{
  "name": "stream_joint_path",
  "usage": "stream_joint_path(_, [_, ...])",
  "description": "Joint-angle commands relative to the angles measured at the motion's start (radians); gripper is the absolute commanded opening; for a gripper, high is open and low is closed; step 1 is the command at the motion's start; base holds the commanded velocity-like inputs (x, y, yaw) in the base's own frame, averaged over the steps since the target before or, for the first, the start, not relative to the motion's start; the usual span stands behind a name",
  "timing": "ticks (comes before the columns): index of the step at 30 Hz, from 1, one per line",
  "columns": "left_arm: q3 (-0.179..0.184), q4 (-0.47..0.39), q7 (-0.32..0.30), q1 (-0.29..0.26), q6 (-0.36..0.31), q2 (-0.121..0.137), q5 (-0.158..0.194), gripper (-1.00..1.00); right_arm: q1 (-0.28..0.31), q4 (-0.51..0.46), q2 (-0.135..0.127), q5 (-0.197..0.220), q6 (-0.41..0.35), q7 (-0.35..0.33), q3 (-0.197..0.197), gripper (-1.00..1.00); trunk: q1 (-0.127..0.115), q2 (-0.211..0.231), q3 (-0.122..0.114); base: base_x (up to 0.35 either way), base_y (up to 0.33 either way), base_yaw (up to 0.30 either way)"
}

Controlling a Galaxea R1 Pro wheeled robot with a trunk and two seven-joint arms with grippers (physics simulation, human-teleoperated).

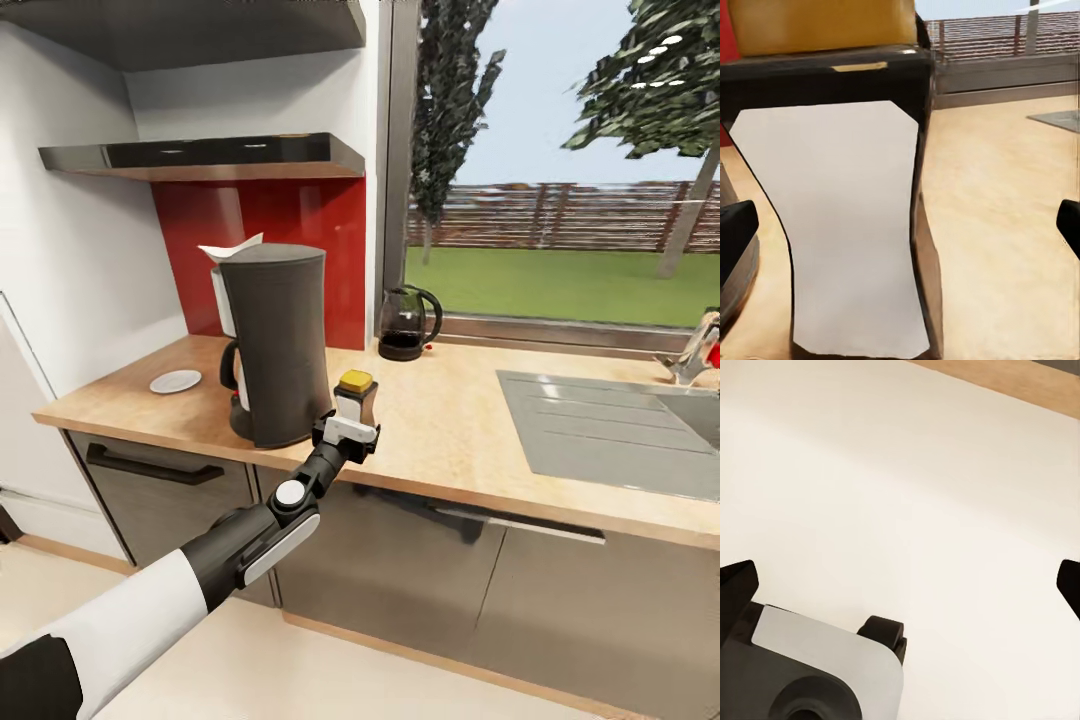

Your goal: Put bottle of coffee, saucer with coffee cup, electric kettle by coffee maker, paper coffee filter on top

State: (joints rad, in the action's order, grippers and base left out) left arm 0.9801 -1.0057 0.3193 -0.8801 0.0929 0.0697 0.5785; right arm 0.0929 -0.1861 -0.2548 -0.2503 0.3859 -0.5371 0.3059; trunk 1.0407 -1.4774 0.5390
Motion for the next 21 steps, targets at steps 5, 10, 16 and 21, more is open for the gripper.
stream_joint_path(5, [0.006, -0.001, 0.007, -0.002, 0.007, 0.001, 0.011, 1.0, 0.001, 0.0, 0.0, -0.009, 0.004, -0.004, 0.009, 1.0, 0.0, -0.001, 0.001, -0.191, 0.0, 0.0])
stream_joint_path(10, [0.006, -0.001, 0.007, -0.002, 0.007, 0.001, 0.011, 1.0, 0.001, 0.0, 0.0, -0.009, 0.004, -0.004, 0.009, 1.0, 0.0, -0.001, 0.001, -0.118, 0.0, 0.0])
stream_joint_path(16, [0.006, -0.001, 0.007, -0.002, 0.007, 0.001, 0.011, 1.0, 0.001, 0.0, 0.0, -0.009, 0.004, -0.004, 0.009, 1.0, 0.0, -0.001, 0.001, -0.195, 0.0, 0.0])
stream_joint_path(21, [0.006, -0.001, 0.007, -0.002, 0.007, 0.001, 0.011, 1.0, 0.001, 0.0, 0.0, -0.009, 0.004, -0.004, 0.009, 1.0, 0.0, -0.001, 0.001, -0.158, 0.0, 0.0])
